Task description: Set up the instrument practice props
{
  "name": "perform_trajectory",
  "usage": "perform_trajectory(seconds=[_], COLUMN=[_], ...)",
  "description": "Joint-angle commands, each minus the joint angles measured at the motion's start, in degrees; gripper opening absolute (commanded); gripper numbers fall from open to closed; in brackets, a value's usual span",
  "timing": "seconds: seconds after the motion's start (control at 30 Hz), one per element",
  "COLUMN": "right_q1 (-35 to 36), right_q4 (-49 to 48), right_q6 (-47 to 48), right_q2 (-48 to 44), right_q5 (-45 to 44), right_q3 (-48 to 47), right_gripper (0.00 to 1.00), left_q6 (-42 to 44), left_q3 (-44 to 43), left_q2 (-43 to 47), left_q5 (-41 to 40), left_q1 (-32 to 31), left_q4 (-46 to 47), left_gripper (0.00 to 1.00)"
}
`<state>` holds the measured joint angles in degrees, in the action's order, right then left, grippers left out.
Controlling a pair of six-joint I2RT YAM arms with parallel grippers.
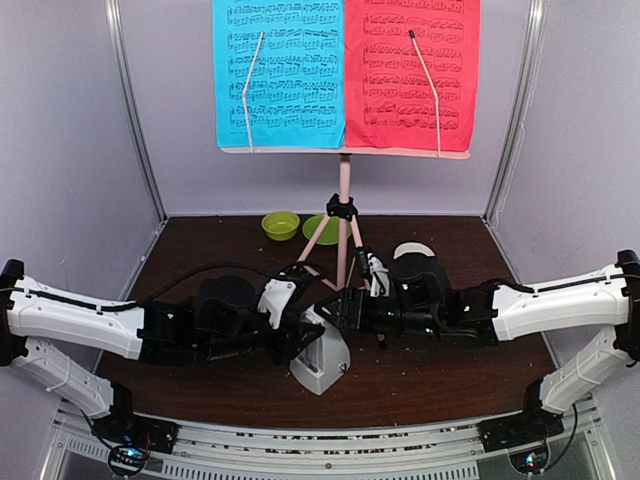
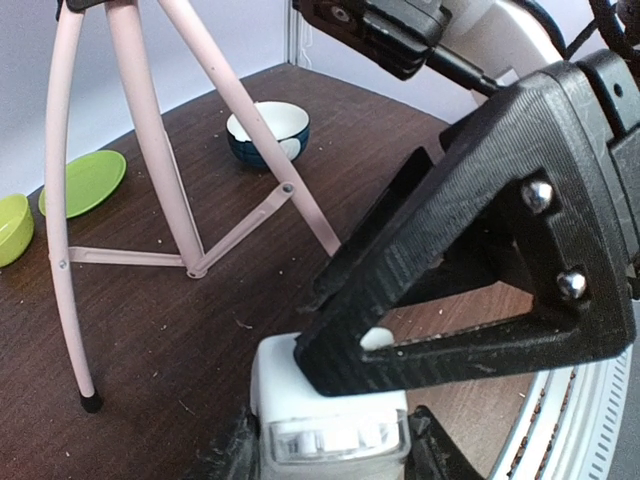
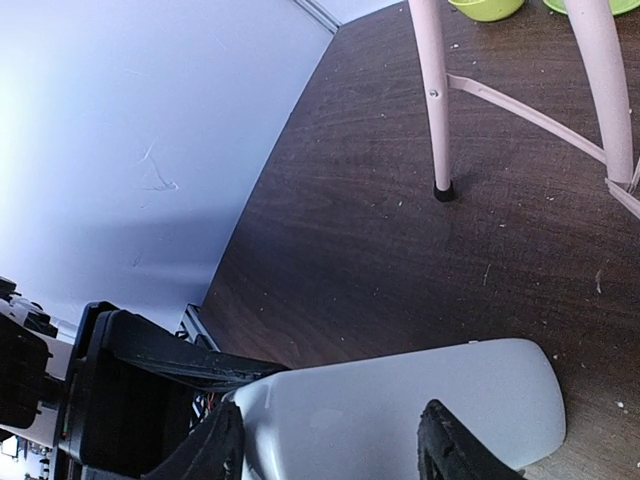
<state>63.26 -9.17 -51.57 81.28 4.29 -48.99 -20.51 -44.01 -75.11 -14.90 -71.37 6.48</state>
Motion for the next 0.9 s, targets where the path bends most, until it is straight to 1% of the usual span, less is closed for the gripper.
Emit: perform_trajectory(seconds=[0.0, 0.13, 0.4, 0.67, 0.8, 0.87], right_q1=[0.0, 0.1, 0.0, 0.0, 0.2, 0.1], right_q4=[8.3, 9.2, 8.9, 7.9, 9.3, 9.8], right_q6=[2.2, 2.9, 3.1, 3.1, 4.4, 5.0], right_q2=[1.8, 2.5, 3.2, 3.6, 3.4, 3.0], right_q5=[-1.7, -2.7, -3.7, -4.1, -3.9, -3.6], right_q3=[4.0, 5.7, 9.1, 9.4, 8.4, 7.8], right_gripper=[0.58, 0.57, 0.57, 0.56, 0.56, 0.58], left_q6=[2.3, 3.3, 4.5, 6.2, 6.5, 6.7], left_q3=[1.5, 2.9, 4.4, 5.7, 6.8, 7.4], left_q2=[2.1, 3.1, 6.6, 7.9, 8.6, 9.3], left_q5=[2.9, 2.9, 3.2, 1.9, 3.0, 2.9], left_q1=[-0.7, -1.0, -1.1, -1.1, -1.8, -1.9], left_q4=[3.3, 3.3, 3.8, 3.9, 3.5, 2.9], left_gripper=[0.15, 0.11, 0.07, 0.07, 0.07, 0.07])
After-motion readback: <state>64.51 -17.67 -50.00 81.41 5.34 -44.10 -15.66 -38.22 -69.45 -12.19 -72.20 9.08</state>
